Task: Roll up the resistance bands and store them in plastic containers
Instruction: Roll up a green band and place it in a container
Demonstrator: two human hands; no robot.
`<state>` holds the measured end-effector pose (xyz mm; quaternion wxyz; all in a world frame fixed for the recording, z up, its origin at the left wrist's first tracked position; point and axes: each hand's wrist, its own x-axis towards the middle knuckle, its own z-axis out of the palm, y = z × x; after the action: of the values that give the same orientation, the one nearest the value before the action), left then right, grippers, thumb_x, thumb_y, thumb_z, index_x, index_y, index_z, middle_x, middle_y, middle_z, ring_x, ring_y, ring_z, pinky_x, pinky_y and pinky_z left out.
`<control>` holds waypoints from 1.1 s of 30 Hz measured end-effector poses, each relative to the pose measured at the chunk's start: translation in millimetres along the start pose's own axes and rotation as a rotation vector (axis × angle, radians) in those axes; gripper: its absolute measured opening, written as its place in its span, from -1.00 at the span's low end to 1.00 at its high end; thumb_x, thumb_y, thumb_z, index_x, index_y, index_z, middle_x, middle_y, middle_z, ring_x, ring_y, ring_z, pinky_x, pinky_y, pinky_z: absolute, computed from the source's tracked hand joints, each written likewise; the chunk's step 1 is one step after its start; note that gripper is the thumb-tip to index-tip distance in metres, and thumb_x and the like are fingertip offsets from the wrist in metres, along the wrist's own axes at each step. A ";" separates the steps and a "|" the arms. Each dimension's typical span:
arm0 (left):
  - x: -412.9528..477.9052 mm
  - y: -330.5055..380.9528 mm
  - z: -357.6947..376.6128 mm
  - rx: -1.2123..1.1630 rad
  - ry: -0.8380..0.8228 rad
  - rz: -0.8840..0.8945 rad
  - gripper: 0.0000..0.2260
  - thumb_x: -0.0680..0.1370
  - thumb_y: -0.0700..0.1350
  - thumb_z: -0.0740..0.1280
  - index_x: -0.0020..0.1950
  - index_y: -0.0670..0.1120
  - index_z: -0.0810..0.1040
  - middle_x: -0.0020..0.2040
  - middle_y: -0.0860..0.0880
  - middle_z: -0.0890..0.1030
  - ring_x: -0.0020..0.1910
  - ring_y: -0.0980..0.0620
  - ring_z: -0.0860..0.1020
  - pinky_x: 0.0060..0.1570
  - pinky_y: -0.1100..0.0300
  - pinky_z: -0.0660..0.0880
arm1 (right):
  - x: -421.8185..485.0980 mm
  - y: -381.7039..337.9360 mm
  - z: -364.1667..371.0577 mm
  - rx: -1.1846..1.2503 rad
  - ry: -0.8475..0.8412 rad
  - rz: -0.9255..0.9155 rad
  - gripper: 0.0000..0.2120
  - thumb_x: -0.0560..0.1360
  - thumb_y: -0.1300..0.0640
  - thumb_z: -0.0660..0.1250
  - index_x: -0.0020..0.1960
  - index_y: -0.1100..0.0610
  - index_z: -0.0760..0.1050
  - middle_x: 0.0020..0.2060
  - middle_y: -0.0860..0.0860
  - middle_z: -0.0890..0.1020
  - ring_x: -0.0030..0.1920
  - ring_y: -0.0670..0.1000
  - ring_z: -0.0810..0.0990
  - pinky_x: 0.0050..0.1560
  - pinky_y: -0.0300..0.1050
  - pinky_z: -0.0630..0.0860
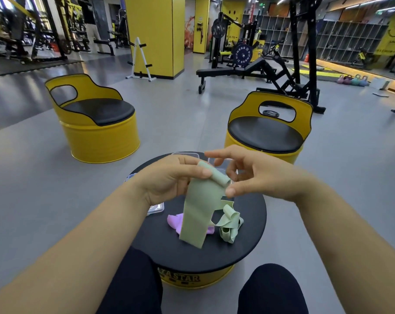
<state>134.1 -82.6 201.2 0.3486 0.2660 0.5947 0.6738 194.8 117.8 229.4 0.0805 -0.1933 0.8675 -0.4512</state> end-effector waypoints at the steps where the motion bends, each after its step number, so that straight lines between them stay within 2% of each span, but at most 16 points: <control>1: -0.7 1.9 0.4 -0.003 -0.060 -0.014 -0.84 0.32 -0.20 0.49 -0.13 -0.19 0.68 -0.20 -0.13 0.66 -0.23 -0.02 0.63 -0.19 0.18 0.57 | 1.2 -3.9 -1.9 -0.048 -0.056 -0.014 -0.42 0.29 0.03 0.51 0.24 -0.26 0.43 0.02 -0.24 0.45 -0.16 -0.08 0.44 -0.01 -0.26 0.48; 5: -0.9 6.5 3.6 -0.012 -0.227 -0.044 -0.72 0.23 -0.01 0.55 -0.16 -0.12 0.69 -0.19 -0.05 0.68 -0.21 0.04 0.64 -0.15 0.21 0.57 | 4.1 -14.3 -3.8 -0.093 -0.129 -0.019 -0.46 0.24 0.03 0.52 0.18 -0.21 0.47 0.02 -0.24 0.42 -0.15 -0.07 0.43 -0.07 -0.33 0.44; 9: 0.1 4.3 5.4 -0.042 -0.276 -0.070 -0.73 0.23 0.00 0.55 -0.17 -0.11 0.69 -0.22 -0.04 0.68 -0.24 0.06 0.65 -0.18 0.22 0.57 | 1.4 -14.5 -1.1 -0.046 -0.133 -0.039 -0.47 0.22 0.09 0.53 0.14 -0.15 0.49 0.02 -0.17 0.42 -0.18 -0.11 0.40 -0.16 -0.38 0.42; 14: -0.2 -1.0 6.3 -0.096 -0.289 -0.082 -0.74 0.21 -0.02 0.57 -0.20 -0.11 0.69 -0.26 -0.04 0.67 -0.30 0.08 0.64 -0.27 0.26 0.55 | -1.6 -11.5 5.2 -0.030 -0.066 -0.085 -0.51 0.20 0.11 0.56 0.10 -0.06 0.54 0.06 -0.02 0.44 -0.20 -0.05 0.39 -0.24 -0.35 0.41; 16: -0.5 -2.7 5.3 -0.127 -0.284 -0.079 -0.71 0.20 -0.03 0.58 -0.16 -0.12 0.69 -0.24 -0.04 0.68 -0.27 0.06 0.65 -0.24 0.25 0.56 | -2.9 -9.5 6.0 0.006 -0.034 -0.100 -0.49 0.16 0.04 0.58 0.09 -0.01 0.55 0.03 -0.06 0.46 -0.19 0.00 0.40 -0.22 -0.30 0.42; 19: -1.6 -5.5 4.7 -0.098 -0.284 -0.082 -0.68 0.20 -0.03 0.59 -0.12 -0.12 0.70 -0.19 -0.04 0.69 -0.21 0.06 0.66 -0.18 0.24 0.57 | -3.1 -5.4 6.1 0.082 -0.007 -0.110 -0.49 0.15 0.02 0.54 0.09 0.03 0.56 0.02 -0.09 0.50 -0.07 0.24 0.45 -0.12 -0.11 0.47; 22: -2.0 -7.2 4.6 -0.038 -0.230 -0.093 -0.62 0.19 0.00 0.59 -0.09 -0.15 0.69 -0.17 -0.06 0.69 -0.20 0.04 0.66 -0.18 0.23 0.57 | -3.0 -1.1 4.4 0.175 -0.028 -0.114 -0.50 0.16 0.08 0.53 0.08 0.08 0.55 0.08 0.16 0.51 0.04 0.37 0.43 0.02 0.05 0.47; 25: -3.5 -6.2 4.8 -0.013 -0.206 -0.092 -0.68 0.26 -0.02 0.51 -0.08 -0.17 0.69 -0.15 -0.07 0.69 -0.18 0.04 0.66 -0.17 0.24 0.57 | -4.3 0.9 2.3 0.234 -0.060 -0.092 -0.48 0.12 0.08 0.56 0.06 0.05 0.57 0.08 0.33 0.46 0.01 0.35 0.45 0.03 0.10 0.44; 27: -4.5 -6.4 4.5 0.004 -0.204 -0.101 -0.72 0.30 -0.02 0.47 -0.08 -0.16 0.69 -0.13 -0.08 0.69 -0.17 0.03 0.65 -0.14 0.23 0.57 | -4.7 3.1 1.3 0.219 -0.083 -0.075 -0.44 0.08 -0.03 0.63 0.05 -0.01 0.59 0.06 0.39 0.44 -0.04 0.34 0.46 -0.02 0.10 0.42; 30: -4.6 -8.7 5.9 0.035 -0.178 -0.116 -0.78 0.36 -0.05 0.39 -0.10 -0.15 0.69 -0.16 -0.10 0.68 -0.21 0.02 0.65 -0.17 0.22 0.57 | -5.4 5.7 0.3 0.118 -0.077 -0.084 -0.45 0.11 -0.16 0.61 0.05 -0.08 0.58 -0.01 0.38 0.46 -0.18 0.29 0.43 -0.12 0.08 0.37; 33: -5.5 -11.7 8.3 0.044 -0.144 -0.117 -0.87 0.49 -0.11 0.37 -0.13 -0.13 0.69 -0.21 -0.07 0.68 -0.27 0.05 0.63 -0.26 0.25 0.55 | -8.2 2.9 -0.4 -0.013 -0.041 -0.103 -0.50 0.14 -0.10 0.59 0.04 -0.07 0.57 -0.05 0.26 0.52 -0.21 0.07 0.44 -0.16 -0.03 0.42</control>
<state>145.7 -81.2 191.2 0.4232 0.2864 0.5973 0.6181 201.4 122.9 227.0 0.0735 -0.2474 0.8575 -0.4451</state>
